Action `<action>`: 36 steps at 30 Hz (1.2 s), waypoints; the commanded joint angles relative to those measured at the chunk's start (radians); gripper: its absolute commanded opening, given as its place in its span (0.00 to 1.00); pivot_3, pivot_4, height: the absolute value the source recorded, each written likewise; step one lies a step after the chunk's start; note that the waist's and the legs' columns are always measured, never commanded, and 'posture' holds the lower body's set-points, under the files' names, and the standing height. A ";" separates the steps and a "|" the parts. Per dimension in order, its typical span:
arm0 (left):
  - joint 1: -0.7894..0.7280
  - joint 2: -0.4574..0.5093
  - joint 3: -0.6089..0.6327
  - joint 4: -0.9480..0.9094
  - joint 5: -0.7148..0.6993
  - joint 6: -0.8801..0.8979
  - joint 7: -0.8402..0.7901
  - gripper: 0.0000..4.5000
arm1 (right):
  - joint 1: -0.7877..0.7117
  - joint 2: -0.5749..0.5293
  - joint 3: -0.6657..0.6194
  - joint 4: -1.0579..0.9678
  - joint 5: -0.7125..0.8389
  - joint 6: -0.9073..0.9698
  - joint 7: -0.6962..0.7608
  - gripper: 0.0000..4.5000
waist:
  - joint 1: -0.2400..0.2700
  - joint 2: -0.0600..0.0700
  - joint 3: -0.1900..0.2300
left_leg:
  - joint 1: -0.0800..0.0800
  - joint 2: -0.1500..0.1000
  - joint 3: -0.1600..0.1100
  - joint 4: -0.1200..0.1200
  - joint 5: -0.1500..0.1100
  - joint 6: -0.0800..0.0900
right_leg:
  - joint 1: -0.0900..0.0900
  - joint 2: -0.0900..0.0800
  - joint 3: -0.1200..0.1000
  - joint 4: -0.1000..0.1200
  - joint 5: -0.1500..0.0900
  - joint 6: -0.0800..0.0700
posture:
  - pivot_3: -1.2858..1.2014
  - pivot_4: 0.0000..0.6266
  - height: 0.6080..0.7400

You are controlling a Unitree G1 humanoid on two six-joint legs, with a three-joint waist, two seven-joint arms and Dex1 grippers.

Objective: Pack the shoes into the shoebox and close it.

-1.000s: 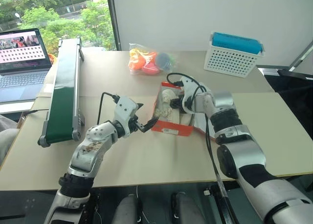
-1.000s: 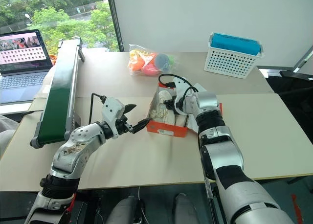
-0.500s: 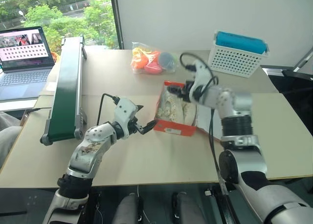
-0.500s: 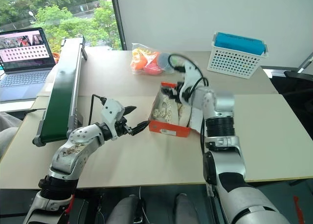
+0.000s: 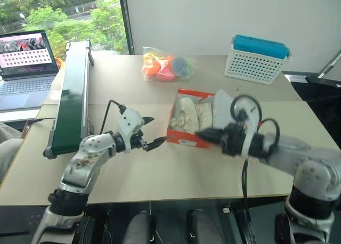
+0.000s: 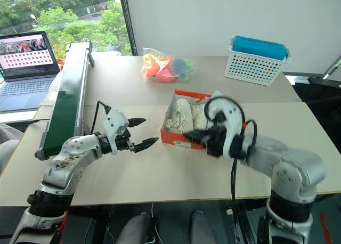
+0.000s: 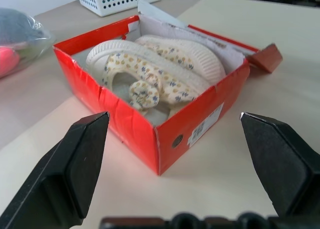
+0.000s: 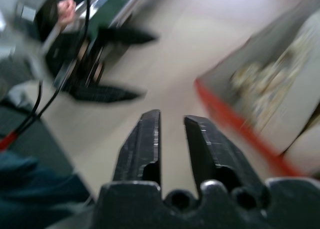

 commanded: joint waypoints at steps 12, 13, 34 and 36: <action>-0.085 0.009 -0.032 0.072 0.032 -0.104 -0.098 1.00 | 0.086 0.272 -0.183 0.224 -0.328 0.125 -0.539 0.01 | 0.008 0.000 0.000 | 0.000 0.000 0.002 0.000 0.000 0.000 | 0.000 0.001 0.001 0.000 0.000 0.000 | 0.52 0.24 0.69; -0.086 0.007 -0.031 0.074 0.030 -0.106 -0.102 1.00 | 0.068 0.313 -0.214 0.236 -0.361 0.125 -0.570 0.01 | 0.008 0.000 0.000 | 0.000 0.000 0.002 0.000 0.000 0.000 | 0.000 0.001 0.001 0.000 0.000 0.000 | 0.52 0.24 0.69; -0.098 0.012 -0.031 0.192 0.064 -0.198 -0.162 1.00 | -0.187 0.625 -0.582 0.431 -0.412 -0.478 -0.825 0.01 | -0.002 0.002 0.000 | 0.001 0.000 0.002 0.000 0.000 -0.001 | 0.000 0.002 0.001 0.001 0.000 0.000 | 0.52 0.24 0.69; -0.097 0.012 -0.029 0.193 0.066 -0.200 -0.161 1.00 | -0.188 0.623 -0.571 0.431 -0.350 -0.538 -0.791 0.01 | -0.003 0.002 0.000 | 0.001 0.000 0.002 0.000 0.000 -0.001 | -0.001 0.002 0.001 0.001 0.000 0.000 | 0.52 0.24 0.69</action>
